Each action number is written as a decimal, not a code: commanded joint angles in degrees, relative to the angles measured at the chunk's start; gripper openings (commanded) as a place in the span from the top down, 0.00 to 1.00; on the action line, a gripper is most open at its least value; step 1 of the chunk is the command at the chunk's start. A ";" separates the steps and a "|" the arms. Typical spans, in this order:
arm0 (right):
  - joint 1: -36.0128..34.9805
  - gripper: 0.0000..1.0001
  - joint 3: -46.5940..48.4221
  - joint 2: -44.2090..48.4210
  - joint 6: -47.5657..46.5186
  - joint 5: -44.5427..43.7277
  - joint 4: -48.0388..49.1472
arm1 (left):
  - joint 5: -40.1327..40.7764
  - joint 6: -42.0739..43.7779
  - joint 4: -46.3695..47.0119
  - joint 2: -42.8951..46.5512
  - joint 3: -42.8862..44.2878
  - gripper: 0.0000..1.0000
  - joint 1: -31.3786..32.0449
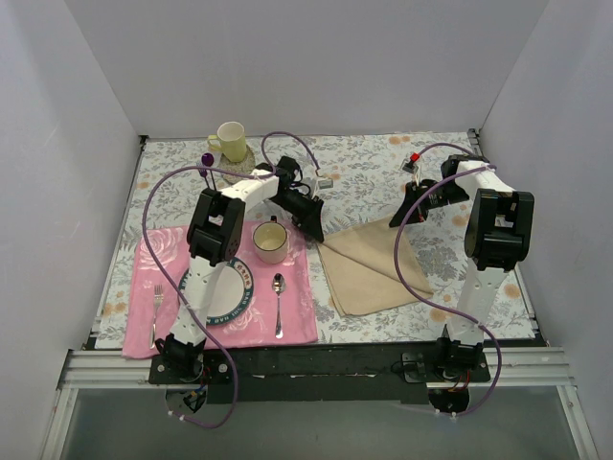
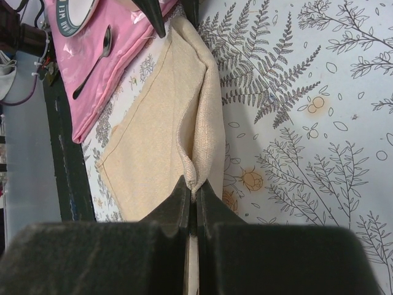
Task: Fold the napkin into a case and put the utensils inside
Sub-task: Pick up the upper triangle-folded napkin from the center of the board, then turn over the upper triangle folded napkin at the center of the board, then smooth out the lower triangle-folded napkin at the center of the board.
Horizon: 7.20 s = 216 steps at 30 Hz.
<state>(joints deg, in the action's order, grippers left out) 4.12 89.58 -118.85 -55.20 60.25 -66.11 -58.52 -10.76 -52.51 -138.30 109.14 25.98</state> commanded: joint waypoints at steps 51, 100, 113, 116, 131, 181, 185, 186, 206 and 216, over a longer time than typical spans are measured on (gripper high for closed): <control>2.91 0.99 11.58 5.55 3.07 -3.81 1.66 | 7.44 0.84 5.22 9.89 8.36 1.00 0.39; -1.75 0.91 -62.60 56.18 -75.31 -13.40 23.59 | 35.14 17.79 43.03 44.52 -51.75 1.00 23.24; -1.66 0.33 -44.60 60.94 -37.65 -20.51 10.45 | 28.90 5.95 29.05 47.70 -42.53 0.45 22.71; -1.40 0.35 -40.64 55.68 -25.62 -20.18 8.90 | 28.64 -1.17 29.39 42.88 -38.58 0.44 22.71; -0.43 0.75 -35.62 29.13 13.80 -25.53 21.89 | 34.97 -17.97 33.35 29.23 -31.45 0.61 21.66; 15.57 0.81 -36.14 10.30 42.90 -16.39 20.58 | 33.91 -4.62 58.49 15.52 -22.57 0.48 33.96; 15.13 0.80 -35.88 9.51 43.25 -15.86 21.28 | 33.04 -4.44 59.02 15.25 -22.13 0.54 34.23; 15.22 0.80 -35.88 9.42 43.59 -15.95 21.63 | 33.03 -4.18 59.02 15.17 -22.13 0.57 34.23; 15.04 0.89 -35.00 5.73 45.00 -18.32 23.30 | 31.37 2.41 57.78 21.40 -26.52 1.00 34.49; 15.04 0.90 -34.82 5.73 45.00 -18.85 23.21 | 31.02 3.03 57.79 23.78 -27.14 1.00 34.49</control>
<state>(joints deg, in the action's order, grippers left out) 19.38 54.22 -111.18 -10.66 45.84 -46.13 -26.13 -9.06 4.80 -120.18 82.54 60.20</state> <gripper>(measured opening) 0.107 0.015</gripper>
